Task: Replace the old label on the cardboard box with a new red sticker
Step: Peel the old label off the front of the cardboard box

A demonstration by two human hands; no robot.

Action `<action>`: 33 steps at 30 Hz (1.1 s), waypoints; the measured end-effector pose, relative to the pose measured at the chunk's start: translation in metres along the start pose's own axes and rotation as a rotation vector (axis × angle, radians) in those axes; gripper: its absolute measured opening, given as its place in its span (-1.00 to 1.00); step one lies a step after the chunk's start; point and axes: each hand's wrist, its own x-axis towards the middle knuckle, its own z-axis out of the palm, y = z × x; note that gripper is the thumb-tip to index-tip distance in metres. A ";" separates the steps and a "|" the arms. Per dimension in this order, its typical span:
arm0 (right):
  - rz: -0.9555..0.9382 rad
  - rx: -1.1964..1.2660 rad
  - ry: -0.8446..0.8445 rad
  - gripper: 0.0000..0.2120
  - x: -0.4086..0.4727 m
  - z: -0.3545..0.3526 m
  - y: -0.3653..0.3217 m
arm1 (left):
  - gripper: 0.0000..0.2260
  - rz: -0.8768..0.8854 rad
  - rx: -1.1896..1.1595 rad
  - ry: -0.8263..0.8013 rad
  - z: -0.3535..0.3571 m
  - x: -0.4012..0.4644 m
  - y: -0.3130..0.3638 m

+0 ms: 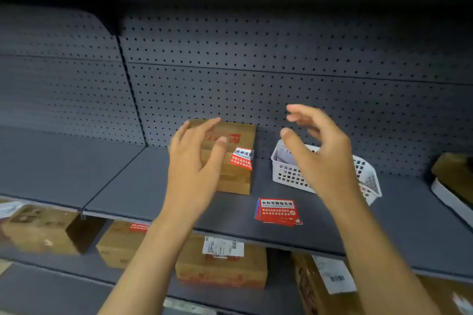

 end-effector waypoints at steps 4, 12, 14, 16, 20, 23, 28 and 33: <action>0.062 -0.014 -0.037 -0.72 0.021 0.011 0.022 | -0.71 -0.009 0.097 -0.036 0.017 0.020 -0.013; 0.105 -0.127 -0.142 -0.81 0.044 0.060 0.069 | -0.72 -0.058 0.133 -0.140 0.044 0.059 -0.059; 0.101 -0.208 -0.181 -0.81 0.047 0.074 0.080 | -0.72 0.000 0.177 -0.186 0.046 0.067 -0.072; 0.127 -0.307 -0.243 -0.80 0.048 0.083 0.087 | -0.70 0.076 0.234 -0.253 0.049 0.073 -0.083; 0.130 -0.456 -0.308 -0.72 0.048 0.094 0.093 | -0.49 0.082 0.224 -0.397 0.053 0.079 -0.097; 0.118 -0.503 -0.337 -0.71 0.049 0.099 0.094 | -0.39 0.126 0.340 -0.471 0.054 0.081 -0.106; 0.096 -0.376 -0.368 -0.87 0.051 0.103 0.097 | -0.20 0.199 0.601 -0.650 0.053 0.084 -0.109; 0.074 -0.346 -0.472 -0.93 0.054 0.098 0.097 | -0.17 0.217 0.677 -0.804 0.047 0.096 -0.104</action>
